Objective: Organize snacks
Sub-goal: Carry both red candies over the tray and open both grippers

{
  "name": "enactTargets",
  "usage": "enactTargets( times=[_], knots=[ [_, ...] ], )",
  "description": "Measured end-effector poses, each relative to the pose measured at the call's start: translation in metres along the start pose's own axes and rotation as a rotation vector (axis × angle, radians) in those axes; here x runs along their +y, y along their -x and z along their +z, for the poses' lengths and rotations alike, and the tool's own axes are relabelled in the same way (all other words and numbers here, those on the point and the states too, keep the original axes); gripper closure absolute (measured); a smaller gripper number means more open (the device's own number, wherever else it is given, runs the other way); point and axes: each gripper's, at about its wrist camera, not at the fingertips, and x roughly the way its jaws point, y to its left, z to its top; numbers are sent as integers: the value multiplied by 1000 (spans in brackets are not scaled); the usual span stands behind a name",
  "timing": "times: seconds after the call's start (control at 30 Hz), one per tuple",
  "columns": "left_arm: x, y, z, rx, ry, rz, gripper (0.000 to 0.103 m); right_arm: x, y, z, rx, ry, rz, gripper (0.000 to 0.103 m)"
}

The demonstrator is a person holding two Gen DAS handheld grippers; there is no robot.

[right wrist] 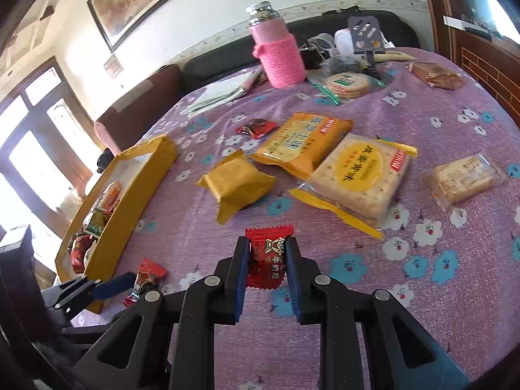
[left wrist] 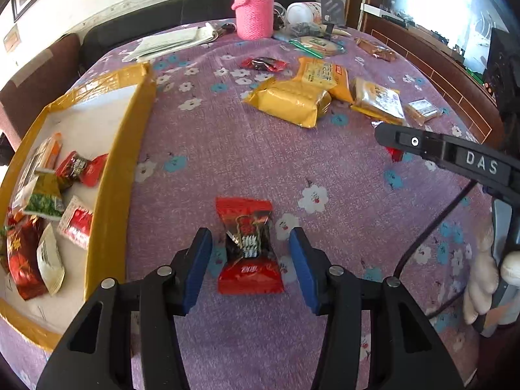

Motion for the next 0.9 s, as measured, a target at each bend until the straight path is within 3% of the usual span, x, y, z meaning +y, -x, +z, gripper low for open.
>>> enactTargets(
  times=[0.03,0.07,0.2,0.33,0.53,0.73,0.9],
  knots=[
    [0,0,1,-3,-5,-2,75,1,1,0,-4,1,3,80],
    [-1,0,2,-9,-11,-3,81,0,1,0,-8,1,4,80],
    [-6,6,1,-24,-26,17,81,-3,3,1,-23,-9,4,80],
    [6,36,3,-86,37,-38,81,-1,4,1,-36,-4,10,80],
    [63,99,11,-215,170,-71,80,21,17,4,-59,37,57,80],
    [137,133,25,-294,213,60,80,89,41,40,-60,139,145,81],
    [199,117,44,-280,294,87,80,160,17,76,2,206,219,81]
  ],
)
